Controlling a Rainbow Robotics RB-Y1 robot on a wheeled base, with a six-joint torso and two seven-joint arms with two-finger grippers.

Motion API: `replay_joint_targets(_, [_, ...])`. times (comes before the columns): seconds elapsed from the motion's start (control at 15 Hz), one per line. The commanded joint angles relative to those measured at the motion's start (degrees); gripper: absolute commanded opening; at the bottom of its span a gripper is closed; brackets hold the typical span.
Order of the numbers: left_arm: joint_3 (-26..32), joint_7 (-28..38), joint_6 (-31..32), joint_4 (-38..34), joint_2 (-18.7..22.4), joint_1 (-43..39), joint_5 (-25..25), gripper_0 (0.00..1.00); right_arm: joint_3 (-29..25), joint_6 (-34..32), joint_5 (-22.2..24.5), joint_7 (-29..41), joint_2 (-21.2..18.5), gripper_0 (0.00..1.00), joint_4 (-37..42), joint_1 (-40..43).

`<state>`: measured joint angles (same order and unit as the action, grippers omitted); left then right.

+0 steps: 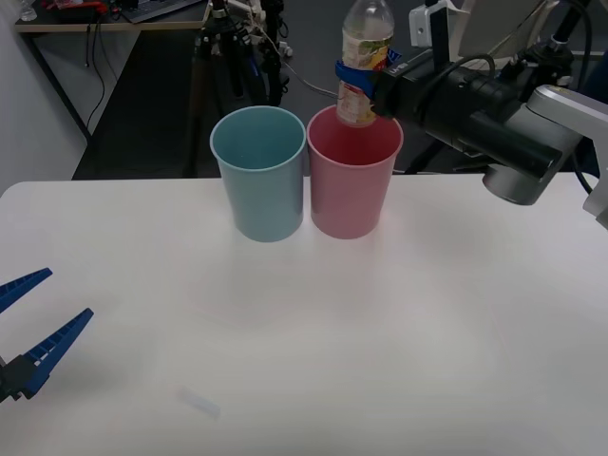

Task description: Grasp the object on the table and drop it into the matching bin: aluminum can to the light blue bin, PET bottle to the pink bin.

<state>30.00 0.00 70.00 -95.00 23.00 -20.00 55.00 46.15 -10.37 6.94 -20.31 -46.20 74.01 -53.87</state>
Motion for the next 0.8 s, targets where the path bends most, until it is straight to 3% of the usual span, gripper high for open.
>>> replay_joint_targets(0.07, [0.0, 0.0, 0.0, 0.0, 0.0, 0.0, 0.0, 1.00, 0.0, 0.1, 0.0, 0.2, 0.0, 0.00, 0.1, 0.1])
replay_joint_targets(0.33, [0.0, 0.0, 0.0, 0.0, 0.0, 0.0, 0.0, 1.00, 0.0, 0.1, 0.1, 0.3, 0.1, 0.00, 0.0, 0.0])
replay_joint_targets(0.4, [0.0, 0.0, 0.0, 0.0, 0.0, 0.0, 0.0, 1.00, -0.3, 0.1, 0.1, 0.3, 0.1, 0.44, 0.1, 0.1])
replay_joint_targets(0.47, [0.0, 0.0, 0.0, 0.0, 0.0, 0.0, 0.0, 1.00, -0.4, 0.1, 0.3, 0.3, 0.1, 1.00, 0.0, 0.0])
replay_joint_targets(0.8, [0.0, 0.0, 0.0, 0.0, 0.0, 0.0, 0.0, 1.00, -1.1, 0.0, 0.5, 0.4, 0.0, 1.00, 0.0, 0.1])
